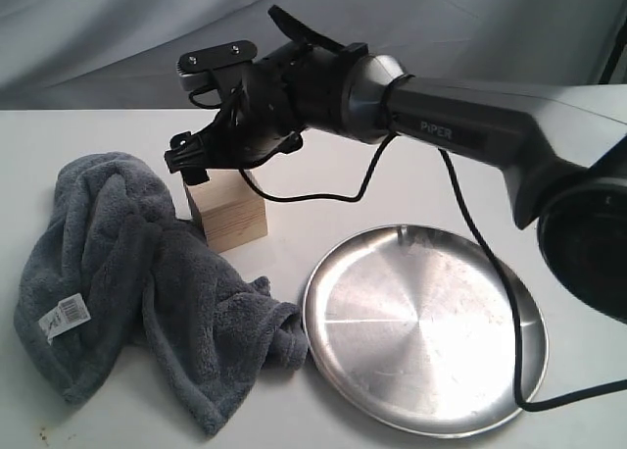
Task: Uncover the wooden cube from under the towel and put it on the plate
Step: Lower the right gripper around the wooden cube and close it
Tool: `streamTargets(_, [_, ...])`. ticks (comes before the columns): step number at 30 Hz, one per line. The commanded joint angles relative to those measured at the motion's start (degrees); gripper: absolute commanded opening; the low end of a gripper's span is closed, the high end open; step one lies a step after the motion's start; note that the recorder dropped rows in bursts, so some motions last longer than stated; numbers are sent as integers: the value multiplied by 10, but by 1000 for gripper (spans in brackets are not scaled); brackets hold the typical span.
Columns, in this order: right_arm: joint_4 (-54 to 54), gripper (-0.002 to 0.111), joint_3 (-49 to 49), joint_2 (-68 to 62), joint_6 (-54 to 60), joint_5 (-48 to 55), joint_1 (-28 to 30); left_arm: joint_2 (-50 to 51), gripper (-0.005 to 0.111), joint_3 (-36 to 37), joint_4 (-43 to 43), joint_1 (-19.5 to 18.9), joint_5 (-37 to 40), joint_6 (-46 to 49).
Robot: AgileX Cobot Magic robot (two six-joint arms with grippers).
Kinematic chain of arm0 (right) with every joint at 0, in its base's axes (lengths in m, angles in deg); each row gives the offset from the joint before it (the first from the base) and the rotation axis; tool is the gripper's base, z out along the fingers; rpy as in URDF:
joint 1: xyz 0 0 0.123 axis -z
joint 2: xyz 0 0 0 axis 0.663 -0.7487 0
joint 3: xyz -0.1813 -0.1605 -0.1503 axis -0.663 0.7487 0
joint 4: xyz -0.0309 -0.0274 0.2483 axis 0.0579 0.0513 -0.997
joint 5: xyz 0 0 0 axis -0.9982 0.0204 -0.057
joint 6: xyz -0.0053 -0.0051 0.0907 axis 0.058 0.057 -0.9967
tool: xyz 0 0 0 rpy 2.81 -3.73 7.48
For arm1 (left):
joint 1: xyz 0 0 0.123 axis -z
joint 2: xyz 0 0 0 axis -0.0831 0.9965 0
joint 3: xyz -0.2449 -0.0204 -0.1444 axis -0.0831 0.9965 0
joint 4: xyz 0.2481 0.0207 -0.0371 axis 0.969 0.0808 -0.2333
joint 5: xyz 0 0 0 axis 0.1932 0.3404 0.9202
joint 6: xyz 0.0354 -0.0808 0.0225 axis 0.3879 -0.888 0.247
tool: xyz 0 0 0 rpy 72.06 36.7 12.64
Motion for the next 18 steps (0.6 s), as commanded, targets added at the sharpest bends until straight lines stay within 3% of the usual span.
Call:
streamTargets(1, [-4,90,2,-6,16,-23,2,-2,0,3,-3,3,-4,-1])
streamTargets(18, [-19,97,2,-25,34,2,-15,-2,0,3,-3,3,-4,-1])
